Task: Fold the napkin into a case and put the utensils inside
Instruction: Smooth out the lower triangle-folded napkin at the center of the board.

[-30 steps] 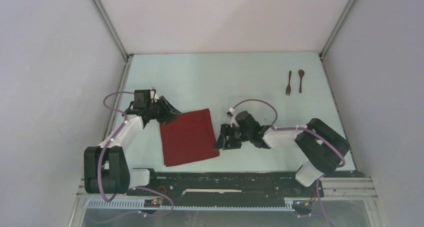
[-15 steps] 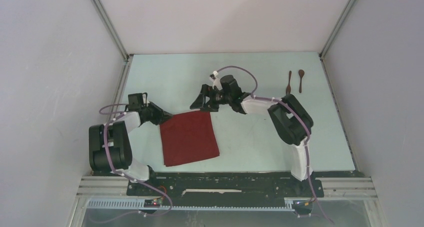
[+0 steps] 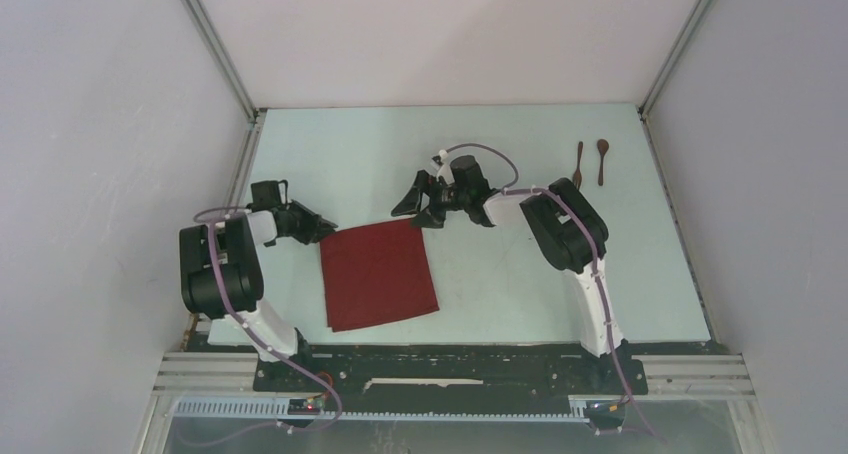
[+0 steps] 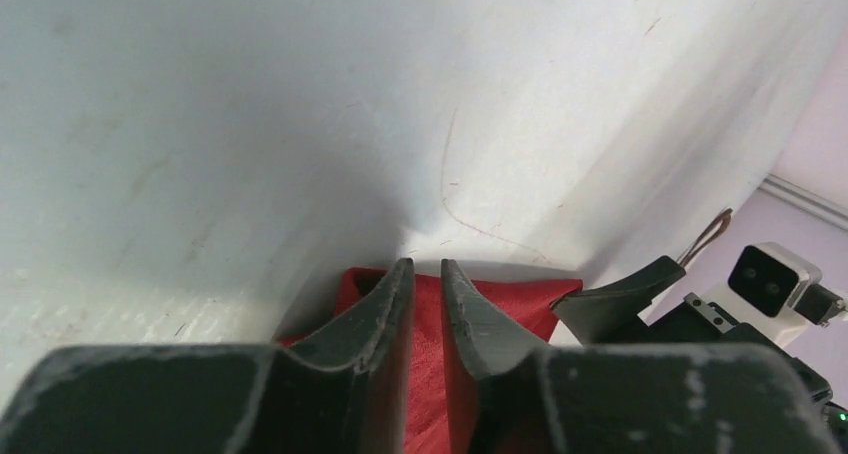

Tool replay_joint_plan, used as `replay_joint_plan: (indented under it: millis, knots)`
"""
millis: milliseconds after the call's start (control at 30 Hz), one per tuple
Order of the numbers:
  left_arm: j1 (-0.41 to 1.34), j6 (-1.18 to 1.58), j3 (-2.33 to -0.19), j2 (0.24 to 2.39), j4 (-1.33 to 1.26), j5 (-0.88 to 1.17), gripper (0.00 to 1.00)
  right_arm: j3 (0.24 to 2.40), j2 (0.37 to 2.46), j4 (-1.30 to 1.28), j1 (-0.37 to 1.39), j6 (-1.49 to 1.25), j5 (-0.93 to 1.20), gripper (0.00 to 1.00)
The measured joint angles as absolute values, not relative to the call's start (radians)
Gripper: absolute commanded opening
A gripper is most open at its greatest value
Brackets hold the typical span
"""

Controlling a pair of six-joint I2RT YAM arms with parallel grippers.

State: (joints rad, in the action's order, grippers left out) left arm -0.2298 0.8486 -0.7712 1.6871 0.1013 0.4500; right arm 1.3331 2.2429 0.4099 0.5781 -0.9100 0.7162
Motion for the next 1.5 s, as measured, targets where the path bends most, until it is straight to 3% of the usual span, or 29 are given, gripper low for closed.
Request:
replay_joint_plan:
  millis: [200, 400, 567, 800, 1100, 1500]
  knots:
    - [-0.226, 0.792, -0.871, 1.631, 0.217, 0.457, 0.43, 1.332, 2.185, 0.289, 0.563, -0.841, 0.691, 0.94]
    - [-0.222, 0.788, -0.877, 1.556, 0.207, 0.529, 0.36, 1.353, 2.106, 0.210, 0.588, -0.805, 0.689, 0.94]
    - [-0.230, 0.800, -0.831, 1.629, 0.189, 0.546, 0.34, 1.342, 2.104, 0.233, 0.657, -0.811, 0.735, 0.94]
    - [-0.263, 0.833, -0.802, 1.728, 0.166, 0.574, 0.35, 1.099, 2.033, 0.265, 0.772, -0.805, 0.816, 0.94]
    - [-0.267, 0.841, -0.804, 1.737, 0.146, 0.582, 0.38, 0.725, 1.870, 0.498, 0.739, -0.815, 0.898, 0.94]
    - [-0.242, 0.743, -0.905, 1.604, 0.279, 0.517, 0.63, 0.703, 1.641, 0.330, 0.807, -0.773, 0.817, 0.95]
